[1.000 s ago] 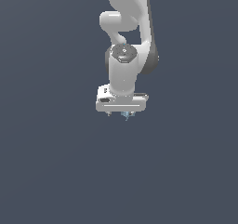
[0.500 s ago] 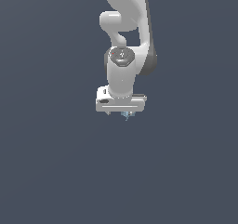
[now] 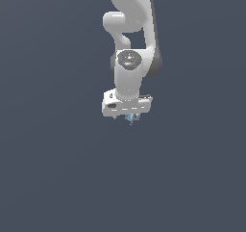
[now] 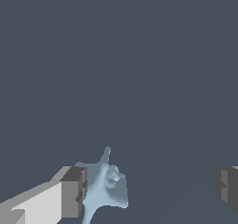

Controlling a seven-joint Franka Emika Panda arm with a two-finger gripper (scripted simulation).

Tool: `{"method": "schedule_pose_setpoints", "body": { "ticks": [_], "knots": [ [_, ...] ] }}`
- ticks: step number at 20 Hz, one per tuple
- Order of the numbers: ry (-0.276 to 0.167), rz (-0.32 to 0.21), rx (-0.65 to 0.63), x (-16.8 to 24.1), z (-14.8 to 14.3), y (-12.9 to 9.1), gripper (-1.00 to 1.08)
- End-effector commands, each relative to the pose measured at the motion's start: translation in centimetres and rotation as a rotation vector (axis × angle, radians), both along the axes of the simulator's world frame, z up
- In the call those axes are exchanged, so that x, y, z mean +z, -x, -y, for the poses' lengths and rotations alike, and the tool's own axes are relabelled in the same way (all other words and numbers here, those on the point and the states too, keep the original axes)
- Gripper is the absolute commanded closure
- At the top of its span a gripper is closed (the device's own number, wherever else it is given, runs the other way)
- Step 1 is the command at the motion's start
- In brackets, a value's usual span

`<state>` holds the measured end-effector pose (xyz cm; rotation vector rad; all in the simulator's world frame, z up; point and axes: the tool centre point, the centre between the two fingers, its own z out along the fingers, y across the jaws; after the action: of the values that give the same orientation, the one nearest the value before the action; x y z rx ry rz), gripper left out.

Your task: Pick up the object and move it to a goal position.

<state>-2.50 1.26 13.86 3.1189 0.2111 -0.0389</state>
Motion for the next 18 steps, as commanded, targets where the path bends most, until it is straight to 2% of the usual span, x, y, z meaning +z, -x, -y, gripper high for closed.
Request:
{"method": "schedule_pose_setpoints", "body": {
  "ticks": [1,11,18],
  "knots": [
    [-0.003,0.002,0.054,-0.6,-0.5,0.7,-0.92],
    [-0.015,0.012,0.338,-3.3,-2.7,4.8,-0.92],
    [-0.021,0.017,0.463,-4.4,-3.7,6.7,-0.92]
  ]
}}
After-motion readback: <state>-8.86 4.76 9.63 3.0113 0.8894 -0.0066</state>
